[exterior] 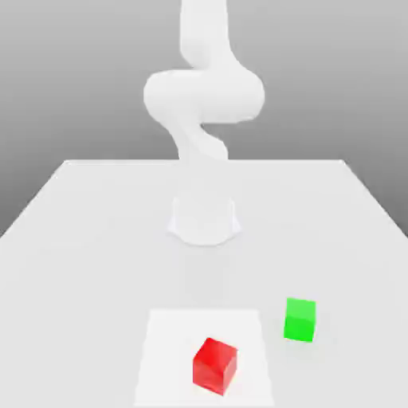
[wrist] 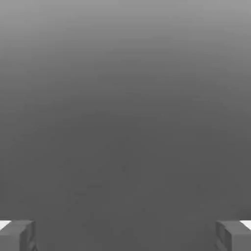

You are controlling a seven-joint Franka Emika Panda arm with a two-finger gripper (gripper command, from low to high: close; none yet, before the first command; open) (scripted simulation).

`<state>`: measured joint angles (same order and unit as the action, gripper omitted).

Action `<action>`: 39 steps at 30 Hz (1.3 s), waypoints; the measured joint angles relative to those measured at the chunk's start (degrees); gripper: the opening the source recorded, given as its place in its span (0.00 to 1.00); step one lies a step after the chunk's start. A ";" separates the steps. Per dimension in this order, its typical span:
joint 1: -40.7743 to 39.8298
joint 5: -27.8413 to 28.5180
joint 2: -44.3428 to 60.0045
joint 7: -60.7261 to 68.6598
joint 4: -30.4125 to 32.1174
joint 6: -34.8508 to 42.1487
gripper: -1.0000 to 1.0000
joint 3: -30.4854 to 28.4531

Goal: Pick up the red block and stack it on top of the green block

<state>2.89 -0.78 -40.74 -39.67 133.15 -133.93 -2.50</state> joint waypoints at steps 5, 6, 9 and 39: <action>6.04 -1.56 10.42 12.61 2.81 -4.41 0.50 -5.29; 7.03 -2.03 12.45 15.18 3.36 -5.27 0.50 -6.17; 9.74 -3.54 18.57 22.95 4.99 -7.82 0.50 -8.53; 11.32 -8.35 57.25 61.74 12.43 -27.69 0.00 -7.90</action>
<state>14.21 -9.13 16.50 22.07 145.58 -161.62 -10.40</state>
